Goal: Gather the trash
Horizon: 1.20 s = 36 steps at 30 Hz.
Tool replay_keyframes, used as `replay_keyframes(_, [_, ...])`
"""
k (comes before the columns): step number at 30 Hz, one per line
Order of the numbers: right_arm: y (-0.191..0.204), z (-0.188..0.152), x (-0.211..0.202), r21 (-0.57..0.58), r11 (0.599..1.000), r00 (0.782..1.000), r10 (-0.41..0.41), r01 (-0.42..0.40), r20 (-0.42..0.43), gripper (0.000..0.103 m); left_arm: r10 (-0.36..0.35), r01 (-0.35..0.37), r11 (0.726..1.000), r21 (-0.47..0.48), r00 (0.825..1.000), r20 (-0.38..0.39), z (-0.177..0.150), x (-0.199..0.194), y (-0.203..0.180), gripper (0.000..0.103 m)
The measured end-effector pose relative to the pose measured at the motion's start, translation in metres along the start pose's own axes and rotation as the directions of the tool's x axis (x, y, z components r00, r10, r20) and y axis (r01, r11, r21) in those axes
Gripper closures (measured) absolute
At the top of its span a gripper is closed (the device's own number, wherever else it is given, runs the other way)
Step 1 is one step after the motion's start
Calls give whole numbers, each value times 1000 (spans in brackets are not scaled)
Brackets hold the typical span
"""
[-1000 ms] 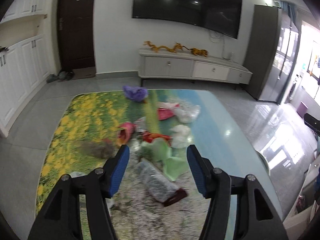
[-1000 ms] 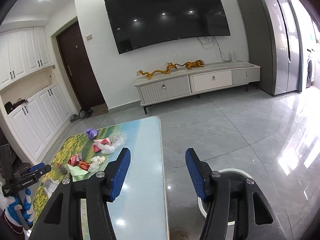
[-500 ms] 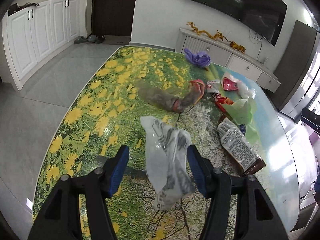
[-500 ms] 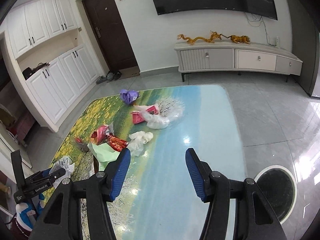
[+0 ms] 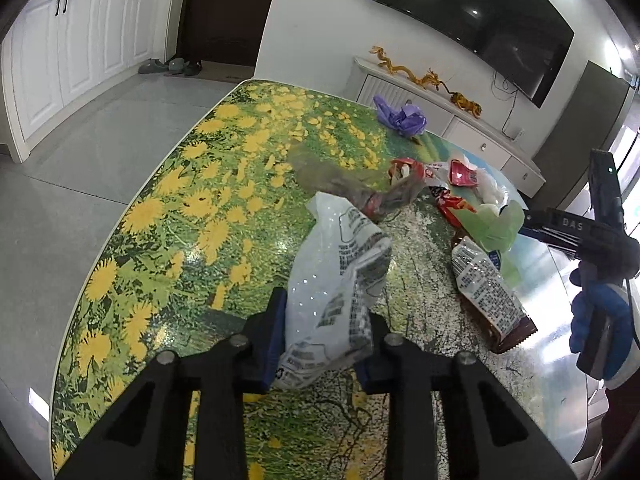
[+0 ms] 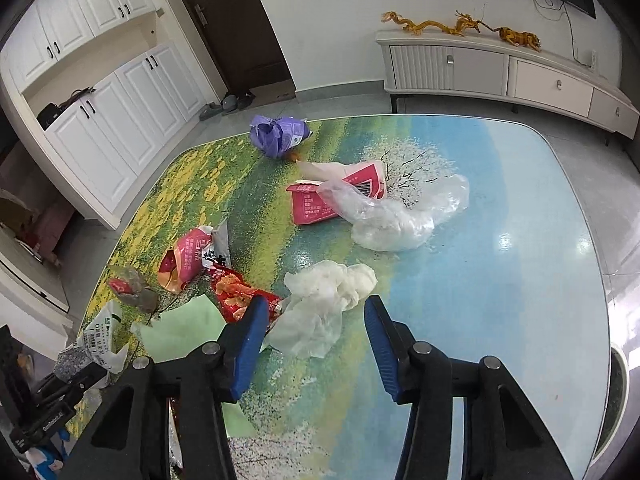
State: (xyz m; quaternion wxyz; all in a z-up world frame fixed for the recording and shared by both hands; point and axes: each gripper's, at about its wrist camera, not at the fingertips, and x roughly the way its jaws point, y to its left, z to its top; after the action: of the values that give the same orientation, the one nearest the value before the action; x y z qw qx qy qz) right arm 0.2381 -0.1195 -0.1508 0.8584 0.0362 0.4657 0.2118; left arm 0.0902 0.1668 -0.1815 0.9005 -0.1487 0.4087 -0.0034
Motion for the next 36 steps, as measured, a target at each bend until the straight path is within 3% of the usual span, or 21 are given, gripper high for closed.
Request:
replay_keyframes(2, [-1,1,8,6,1000,1000,-7,7,-15,62,-4,4,1000,9,1000,5,-1,-3,-1,78])
replay_keyframes(7, [-7,-1,17,8,1000,999,-30,30,-36,86,-10,9,1000,22,1000,30,-1,-15,-6,80])
replay_keyframes(10, [-9,-6,11,-4,999,999,-32,32,-37,93,-6,4,999,36,999,49,0,-24,-10,80])
replay_keyframes(16, [-12,-22,-24,-21,1000,1000,3,-3,12,96,-18,14,999,53,997,75,-2,-45,-22,80])
replay_keyframes(24, [-19,-50,-105,-34,998,990,48,-44,133,96,-59,46,993,111,991,117,-3,-78,-50,81])
replay_keyframes(29, [-41,-74,-154,-14,1000,980,6,-3,198,96,-106,86,982,169,987,117,-3,-89,-79,81])
replay_keyframes(36, [-104,-112,-205,79,990,960,-133,117,248,96,-185,159,945,285,981,65,1,-80,-147,81])
